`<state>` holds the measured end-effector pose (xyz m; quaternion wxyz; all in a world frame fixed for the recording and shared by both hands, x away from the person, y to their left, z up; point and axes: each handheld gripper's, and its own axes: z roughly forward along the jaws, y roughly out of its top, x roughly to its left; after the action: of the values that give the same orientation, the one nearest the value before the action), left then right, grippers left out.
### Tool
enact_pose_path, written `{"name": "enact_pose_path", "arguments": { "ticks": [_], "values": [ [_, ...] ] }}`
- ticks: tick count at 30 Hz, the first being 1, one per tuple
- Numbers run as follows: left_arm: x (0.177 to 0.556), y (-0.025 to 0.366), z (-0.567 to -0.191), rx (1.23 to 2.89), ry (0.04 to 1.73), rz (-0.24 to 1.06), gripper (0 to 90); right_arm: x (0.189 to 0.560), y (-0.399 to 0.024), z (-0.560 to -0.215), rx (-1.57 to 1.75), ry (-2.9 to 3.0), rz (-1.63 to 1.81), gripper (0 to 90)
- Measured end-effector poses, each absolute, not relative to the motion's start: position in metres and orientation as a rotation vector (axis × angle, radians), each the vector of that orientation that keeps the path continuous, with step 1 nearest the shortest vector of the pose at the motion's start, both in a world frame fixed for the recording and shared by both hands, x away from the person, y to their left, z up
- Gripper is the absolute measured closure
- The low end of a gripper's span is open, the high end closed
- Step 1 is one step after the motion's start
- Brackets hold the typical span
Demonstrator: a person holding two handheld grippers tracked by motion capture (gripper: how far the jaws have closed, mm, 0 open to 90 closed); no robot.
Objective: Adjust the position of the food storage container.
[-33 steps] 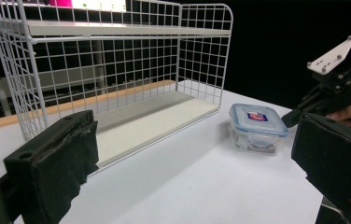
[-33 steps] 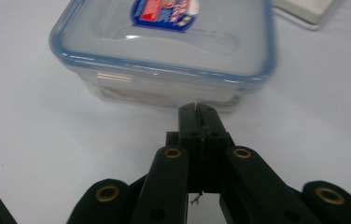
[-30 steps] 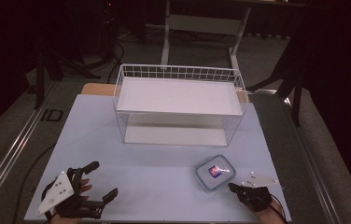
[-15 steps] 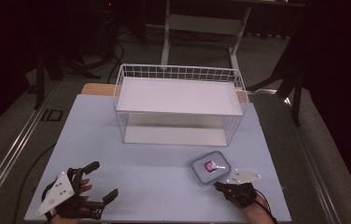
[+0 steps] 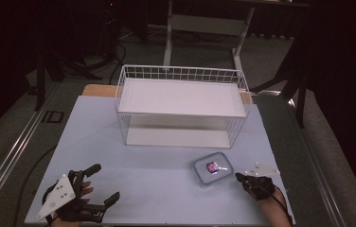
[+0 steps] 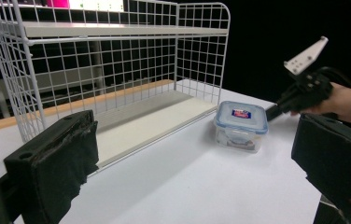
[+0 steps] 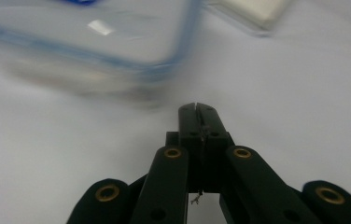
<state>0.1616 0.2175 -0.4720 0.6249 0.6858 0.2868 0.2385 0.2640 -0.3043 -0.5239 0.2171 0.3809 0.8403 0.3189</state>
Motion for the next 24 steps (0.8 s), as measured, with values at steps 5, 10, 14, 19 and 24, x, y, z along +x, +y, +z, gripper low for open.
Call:
{"name": "enact_pose_path", "arguments": {
  "ticks": [5,10,14,19,24],
  "values": [
    [0.162,0.216,-0.473,1.58,0.66,0.541,1.5,0.286,-0.303,-0.529,1.1,2.312,0.919,90.0],
    [0.162,0.218,-0.473,1.578,0.663,0.54,1.5,0.286,-0.292,-0.534,1.087,2.35,0.923,90.0],
    [0.162,0.217,-0.473,1.583,0.664,0.537,1.5,0.281,-0.287,-0.531,1.075,2.361,0.949,90.0],
    [0.162,0.215,-0.474,1.589,0.664,0.533,1.5,0.277,-0.274,-0.531,1.045,2.399,0.968,90.0],
    [0.162,0.216,-0.474,1.591,0.666,0.529,1.5,0.276,-0.258,-0.532,1.042,2.437,0.997,90.0]
  ]
}}
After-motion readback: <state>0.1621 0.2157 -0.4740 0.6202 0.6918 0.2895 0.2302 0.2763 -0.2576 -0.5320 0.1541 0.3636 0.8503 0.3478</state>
